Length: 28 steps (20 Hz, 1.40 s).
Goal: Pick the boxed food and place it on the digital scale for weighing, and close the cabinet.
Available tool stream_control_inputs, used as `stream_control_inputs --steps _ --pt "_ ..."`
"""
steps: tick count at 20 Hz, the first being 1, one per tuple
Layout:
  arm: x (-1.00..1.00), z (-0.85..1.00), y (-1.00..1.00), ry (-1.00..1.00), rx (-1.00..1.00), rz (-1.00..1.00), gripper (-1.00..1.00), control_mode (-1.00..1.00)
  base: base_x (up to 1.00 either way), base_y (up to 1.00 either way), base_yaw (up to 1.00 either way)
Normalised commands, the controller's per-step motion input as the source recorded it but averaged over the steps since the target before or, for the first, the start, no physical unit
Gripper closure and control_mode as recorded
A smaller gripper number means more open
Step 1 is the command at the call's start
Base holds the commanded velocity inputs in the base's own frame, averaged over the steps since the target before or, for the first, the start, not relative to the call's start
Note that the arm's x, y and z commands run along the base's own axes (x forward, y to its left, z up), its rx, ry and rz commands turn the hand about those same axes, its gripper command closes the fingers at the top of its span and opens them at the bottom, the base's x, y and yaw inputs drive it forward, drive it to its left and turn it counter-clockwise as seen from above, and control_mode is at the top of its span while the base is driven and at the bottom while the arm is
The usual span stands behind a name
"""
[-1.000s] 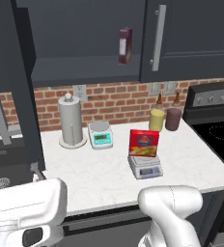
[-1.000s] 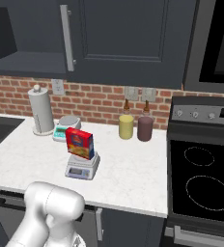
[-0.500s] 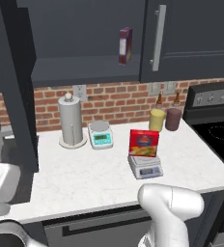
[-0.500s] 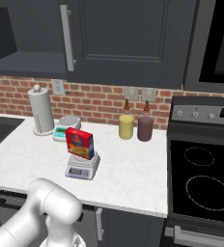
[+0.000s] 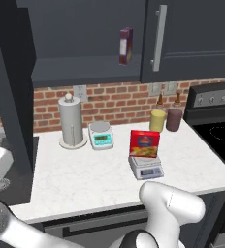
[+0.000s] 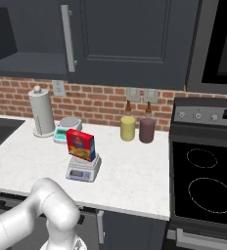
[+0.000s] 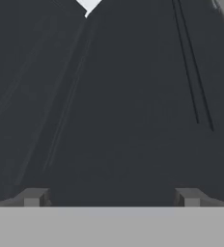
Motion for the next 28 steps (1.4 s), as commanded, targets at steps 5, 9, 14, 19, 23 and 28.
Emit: stream_control_inputs --steps 5,9,14,19,23,28 --pt "0.36 0.01 -1.00 -0.01 0.22 0.04 -1.00 -1.00 0.00 0.00 0.00" --pt "0.70 0.05 -1.00 0.00 0.26 0.00 -1.00 -1.00 0.00 0.00 0.00" --pt "0.94 0.06 -1.00 0.00 0.27 0.00 -1.00 -1.00 0.00 0.00 0.00" --pt "1.00 0.12 -1.00 0.00 0.28 0.00 -1.00 -1.00 0.00 0.00 0.00" --pt "1.00 0.19 -1.00 0.00 0.31 0.00 -1.00 -1.00 0.00 0.00 0.00" --pt "0.99 0.27 -1.00 0.00 0.33 0.04 -1.00 -1.00 0.00 0.00 0.00"
